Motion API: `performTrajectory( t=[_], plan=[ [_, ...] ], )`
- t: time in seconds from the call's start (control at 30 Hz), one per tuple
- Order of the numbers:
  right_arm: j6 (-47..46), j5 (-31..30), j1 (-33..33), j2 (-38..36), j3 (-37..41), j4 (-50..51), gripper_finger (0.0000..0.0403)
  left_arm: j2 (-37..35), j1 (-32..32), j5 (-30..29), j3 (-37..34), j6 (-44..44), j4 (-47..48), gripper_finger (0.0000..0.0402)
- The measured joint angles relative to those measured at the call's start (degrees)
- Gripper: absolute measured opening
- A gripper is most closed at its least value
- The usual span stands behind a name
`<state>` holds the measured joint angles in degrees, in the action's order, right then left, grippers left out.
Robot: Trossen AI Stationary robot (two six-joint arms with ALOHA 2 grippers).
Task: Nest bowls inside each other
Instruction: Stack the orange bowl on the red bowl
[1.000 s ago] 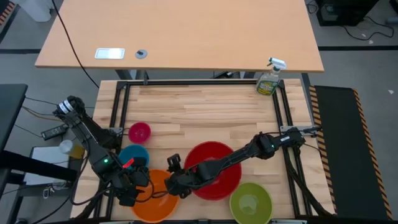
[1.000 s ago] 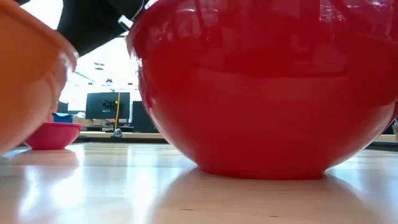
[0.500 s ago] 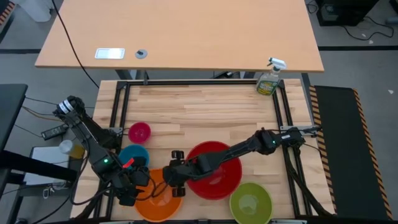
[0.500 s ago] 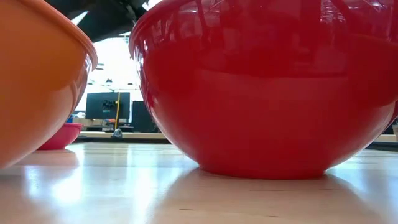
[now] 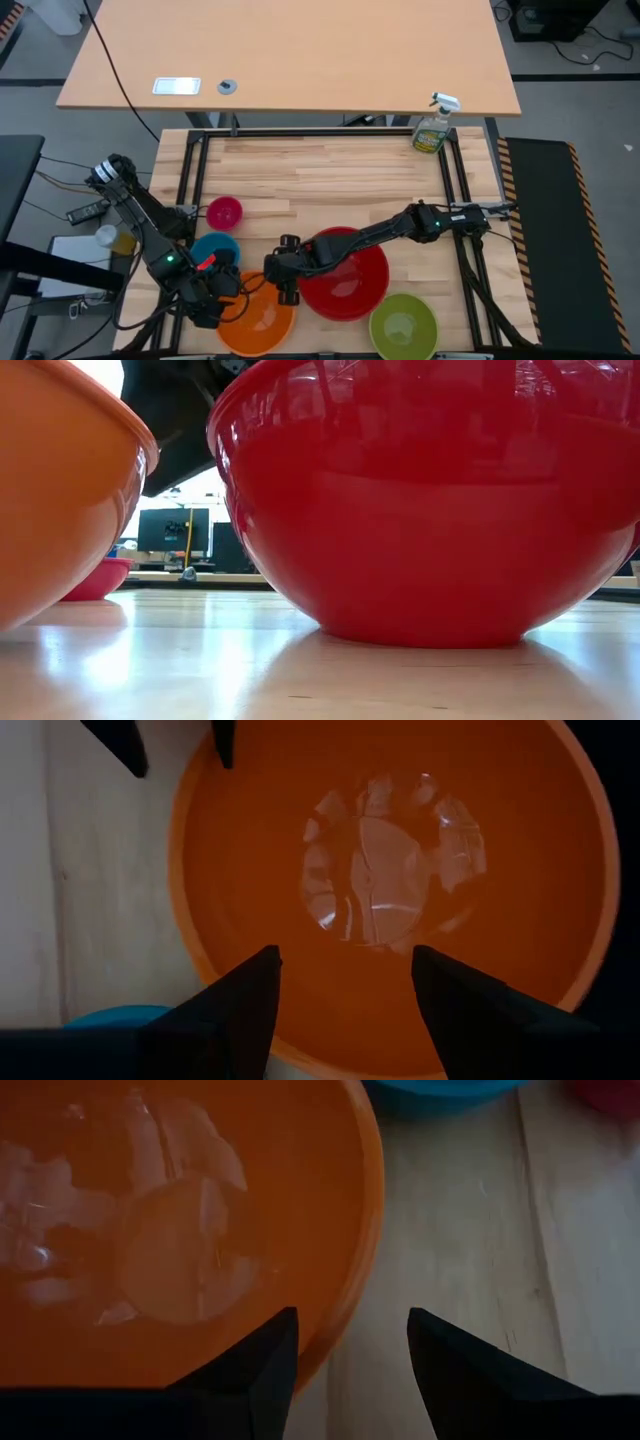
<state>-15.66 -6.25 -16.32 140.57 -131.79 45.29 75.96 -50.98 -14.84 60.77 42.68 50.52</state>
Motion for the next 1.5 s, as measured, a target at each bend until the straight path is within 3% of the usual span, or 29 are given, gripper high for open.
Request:
performTrajectory(
  t=[0.27,0.67,1.03,1.5],
  plan=[
    [0.6,0.6,0.0,-0.1,1.2,-0.5,0.0178,0.0,0.0,-0.6,0.0,0.0,0.0,0.0231],
    [-2.0,0.8,1.3,-0.2,3.5,-1.7,0.0022,0.0,-0.1,0.1,0.0,0.2,1.1,0.0231],
    [-0.8,-1.5,1.6,-0.5,3.5,-3.0,0.0027,0.0,-2.0,0.4,0.0,0.5,1.2,0.0231],
    [2.4,-1.8,2.5,-6.9,3.6,0.7,0.0017,-0.1,-2.8,0.3,0.0,-0.3,-1.2,0.0231]
  ],
)
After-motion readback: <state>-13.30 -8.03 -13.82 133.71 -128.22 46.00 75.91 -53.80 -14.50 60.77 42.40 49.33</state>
